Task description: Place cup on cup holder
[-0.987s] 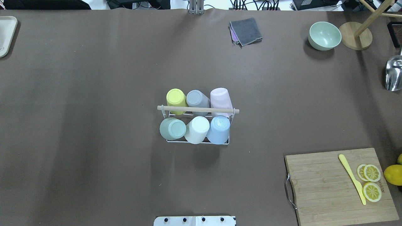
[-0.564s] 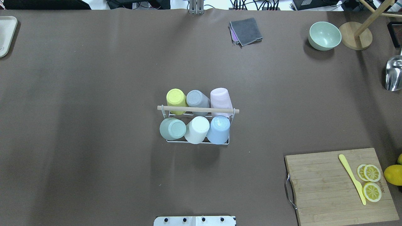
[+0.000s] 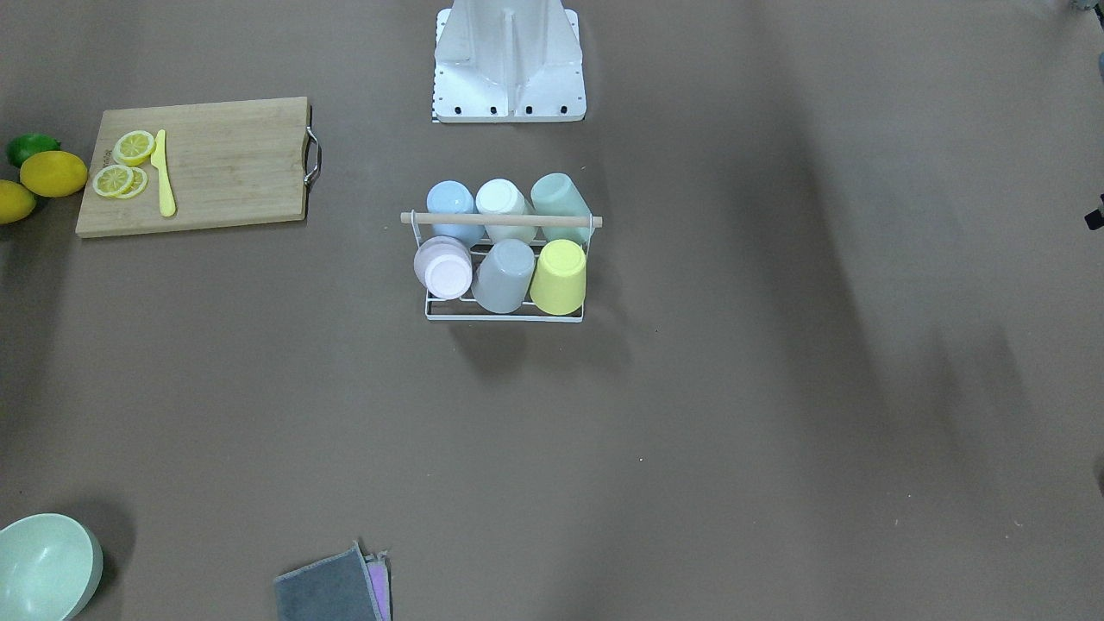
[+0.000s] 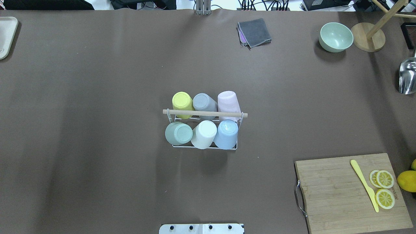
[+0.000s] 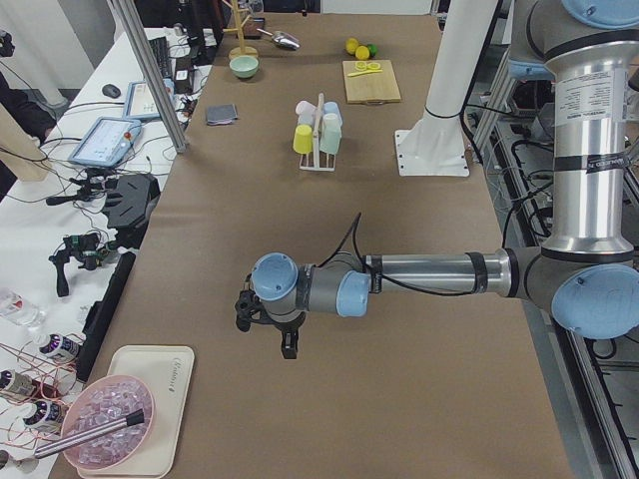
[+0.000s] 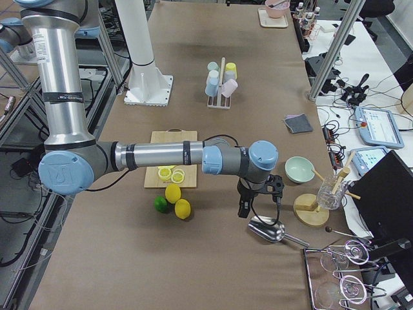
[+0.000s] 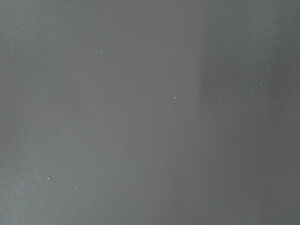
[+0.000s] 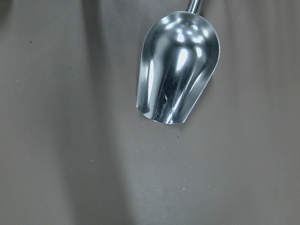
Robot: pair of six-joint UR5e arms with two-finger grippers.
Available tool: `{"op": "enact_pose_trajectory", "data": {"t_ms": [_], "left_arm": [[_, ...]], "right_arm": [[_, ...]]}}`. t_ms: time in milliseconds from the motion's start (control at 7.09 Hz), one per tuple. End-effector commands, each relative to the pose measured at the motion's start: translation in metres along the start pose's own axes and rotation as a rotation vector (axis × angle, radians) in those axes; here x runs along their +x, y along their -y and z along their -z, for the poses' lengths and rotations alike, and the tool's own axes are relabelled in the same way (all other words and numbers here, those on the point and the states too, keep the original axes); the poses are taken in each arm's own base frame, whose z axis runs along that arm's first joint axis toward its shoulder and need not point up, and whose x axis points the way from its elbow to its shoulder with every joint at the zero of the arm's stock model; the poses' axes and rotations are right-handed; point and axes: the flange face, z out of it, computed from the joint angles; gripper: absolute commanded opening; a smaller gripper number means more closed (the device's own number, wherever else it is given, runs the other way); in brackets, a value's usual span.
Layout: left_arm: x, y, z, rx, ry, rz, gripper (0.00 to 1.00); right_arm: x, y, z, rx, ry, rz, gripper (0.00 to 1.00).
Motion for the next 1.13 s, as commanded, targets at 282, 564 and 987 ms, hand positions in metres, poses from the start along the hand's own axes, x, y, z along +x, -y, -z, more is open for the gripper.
{"op": "enact_pose_trajectory", "data": {"t_ms": [282,564,987], "left_arm": [[0.034,0.006,0.029,0.064,-0.007,-0.070,0.97],[0.033,0.006,0.029,0.066,-0.006,-0.077,0.97],[0.030,0.001,0.028,0.085,-0.008,-0.086,0.97]], "right_arm": [[0.005,0.003,-0.004,-0.010,0.007,-0.017,0.99],[0.005,0.002,-0.003,-0.011,0.023,-0.020,0.99],[0.008,-0.001,-0.006,-0.017,0.029,-0.024,0.99]]}}
